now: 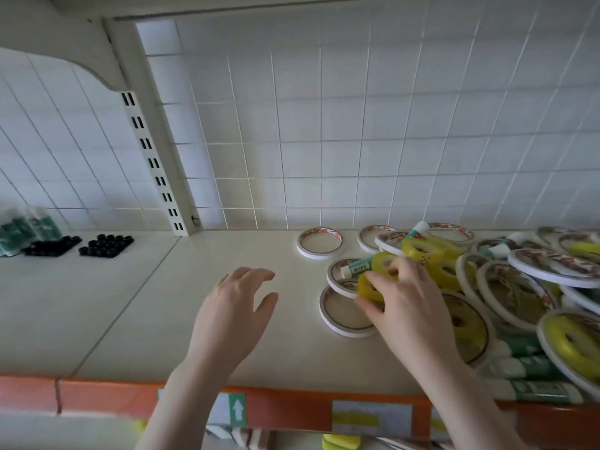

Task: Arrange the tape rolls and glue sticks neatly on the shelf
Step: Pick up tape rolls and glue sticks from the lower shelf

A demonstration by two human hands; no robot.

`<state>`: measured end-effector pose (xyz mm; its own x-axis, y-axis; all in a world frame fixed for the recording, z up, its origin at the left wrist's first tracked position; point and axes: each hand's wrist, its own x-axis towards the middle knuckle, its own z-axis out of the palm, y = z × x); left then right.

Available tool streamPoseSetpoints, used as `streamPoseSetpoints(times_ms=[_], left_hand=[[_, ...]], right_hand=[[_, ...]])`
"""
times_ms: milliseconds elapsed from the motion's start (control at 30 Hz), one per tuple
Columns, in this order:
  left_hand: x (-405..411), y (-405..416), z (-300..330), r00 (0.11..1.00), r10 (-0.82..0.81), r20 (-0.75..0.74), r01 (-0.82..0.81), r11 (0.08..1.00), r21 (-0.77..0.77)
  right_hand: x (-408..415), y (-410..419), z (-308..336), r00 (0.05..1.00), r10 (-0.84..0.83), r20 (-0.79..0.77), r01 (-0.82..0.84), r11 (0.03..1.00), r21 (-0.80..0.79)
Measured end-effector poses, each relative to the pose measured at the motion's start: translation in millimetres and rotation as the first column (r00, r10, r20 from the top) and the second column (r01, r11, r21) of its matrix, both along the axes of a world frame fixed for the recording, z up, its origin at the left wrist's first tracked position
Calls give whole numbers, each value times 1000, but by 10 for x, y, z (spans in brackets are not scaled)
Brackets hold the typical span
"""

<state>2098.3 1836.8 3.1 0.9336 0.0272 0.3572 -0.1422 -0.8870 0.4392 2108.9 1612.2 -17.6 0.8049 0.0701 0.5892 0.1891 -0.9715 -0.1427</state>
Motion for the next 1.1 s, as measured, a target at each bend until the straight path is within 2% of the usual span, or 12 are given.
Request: streamPoseSetpoints(times_ms=[400,567,733,933,1100], left_hand=[[107,5,-40,1000,-22,15,22,1000,-17],[117,15,-69,999,-35,10,36,999,-29],[147,12,-82,999,-52,2,52,998,-21],[183,-20,-110,996,-90,-26,89,996,-24],[204,-14,-122,994,-102,-25,102,995,-13]], right_hand=[[-152,24,-56,997,13,73,-12,1000,-12],[-196,7,-61,993,77,92,-76,997,-17],[-270,-25,-83,986,164,28,-165,985,40],[-228,20,-83,993,104,-62,-99,992,85],[-214,40,-43,993,117,-19,-114,984,136]])
